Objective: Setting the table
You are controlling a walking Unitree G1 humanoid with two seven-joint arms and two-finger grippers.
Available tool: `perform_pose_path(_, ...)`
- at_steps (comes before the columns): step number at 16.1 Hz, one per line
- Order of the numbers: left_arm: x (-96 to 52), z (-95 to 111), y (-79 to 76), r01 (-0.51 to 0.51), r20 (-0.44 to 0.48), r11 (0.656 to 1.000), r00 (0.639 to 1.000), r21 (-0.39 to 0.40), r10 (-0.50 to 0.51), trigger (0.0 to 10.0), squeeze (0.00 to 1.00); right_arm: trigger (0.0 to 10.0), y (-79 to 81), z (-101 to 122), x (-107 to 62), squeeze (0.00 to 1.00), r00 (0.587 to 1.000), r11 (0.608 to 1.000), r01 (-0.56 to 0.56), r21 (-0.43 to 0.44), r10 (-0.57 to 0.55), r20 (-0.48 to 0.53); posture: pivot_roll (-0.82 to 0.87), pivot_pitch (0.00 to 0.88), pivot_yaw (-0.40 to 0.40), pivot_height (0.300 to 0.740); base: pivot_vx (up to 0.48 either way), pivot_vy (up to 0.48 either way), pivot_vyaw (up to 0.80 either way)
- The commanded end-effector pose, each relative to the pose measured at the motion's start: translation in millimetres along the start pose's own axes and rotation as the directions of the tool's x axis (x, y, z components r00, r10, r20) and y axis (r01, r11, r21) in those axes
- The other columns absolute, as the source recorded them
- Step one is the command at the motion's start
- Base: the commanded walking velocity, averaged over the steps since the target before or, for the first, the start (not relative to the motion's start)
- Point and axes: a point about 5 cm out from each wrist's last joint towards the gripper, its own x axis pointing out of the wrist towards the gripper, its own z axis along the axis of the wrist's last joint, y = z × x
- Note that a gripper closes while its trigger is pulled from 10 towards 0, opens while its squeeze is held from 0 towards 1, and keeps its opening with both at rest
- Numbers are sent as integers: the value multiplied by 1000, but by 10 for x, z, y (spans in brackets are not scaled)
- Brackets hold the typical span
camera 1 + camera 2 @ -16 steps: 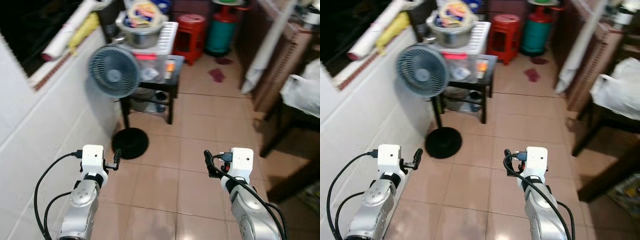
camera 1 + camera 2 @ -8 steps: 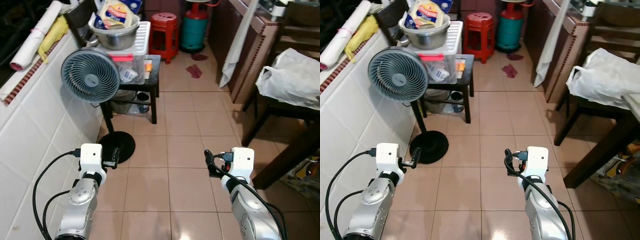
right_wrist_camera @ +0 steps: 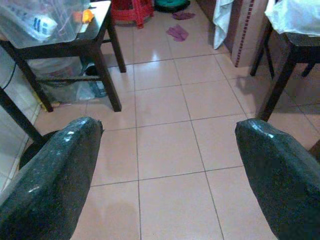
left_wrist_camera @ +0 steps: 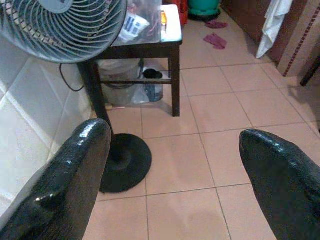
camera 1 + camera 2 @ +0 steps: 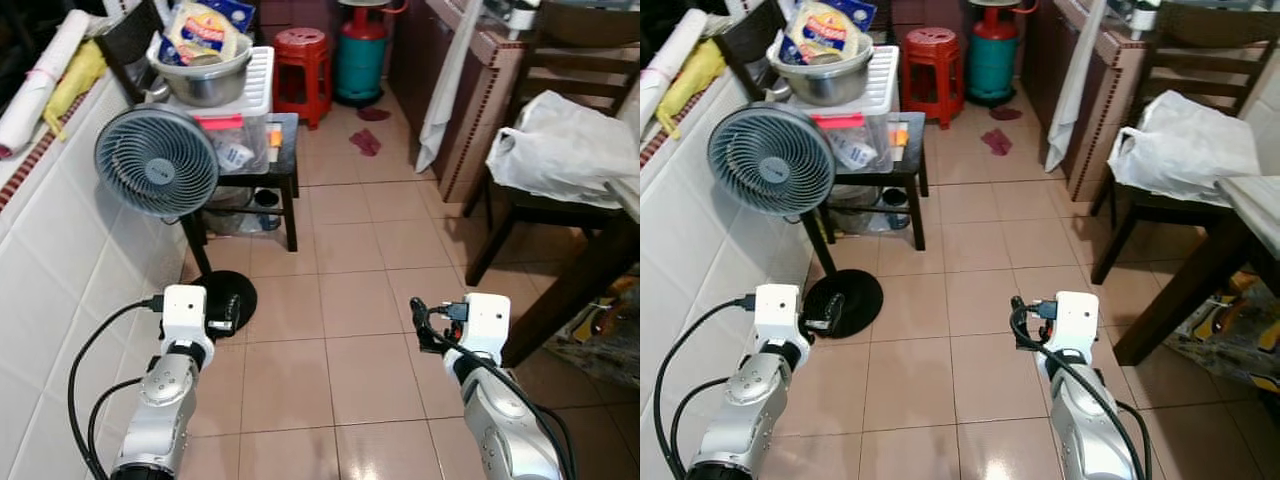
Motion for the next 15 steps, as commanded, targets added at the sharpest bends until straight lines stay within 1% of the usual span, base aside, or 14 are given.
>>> perform_pose_path(1, 11, 8, 30, -2, -1, 1000, 1000, 16, 2, 10000, 0, 10000, 5, 2, 11, 0, 1000, 1000, 1, 10, 0, -6, -21, 51, 34, 740, 0, 0, -763)
perform_pose_path(3, 8, 0, 24, 8, -8, 1000, 1000, -5, -8, 10000, 0, 10000, 5, -1, 12, 0, 1000, 1000, 0, 12, 0, -7, -17, 53, 35, 740, 0, 0, -763)
perform_pose_path(9, 11, -6, 20, 19, -13, 1000, 1000, -2, -19, 10000, 0, 10000, -8, 3, 12, 0, 1000, 1000, 2, 10, -2, -5, -24, 49, 33, 740, 0, 0, -763)
perform_pose_path(11, 14, -9, 13, 23, -14, 1000, 1000, -7, -23, 10000, 0, 10000, -17, 24, 12, 0, 1000, 1000, 2, 9, -2, 10, -25, 46, 31, 740, 0, 0, -763)
perform_pose_path(12, 15, -9, 6, 28, -13, 1000, 1000, -10, -29, 10000, 0, 10000, -17, 57, 9, 0, 999, 1000, -4, 5, 4, 35, -25, 46, 31, 740, 0, 0, 0)
perform_pose_path(15, 16, -13, -1, 31, -15, 999, 999, -16, -31, 10000, 0, 10000, -23, 53, 7, 0, 1000, 1000, 1, 1, -1, 28, -26, 47, 29, 740, 0, 0, 0)
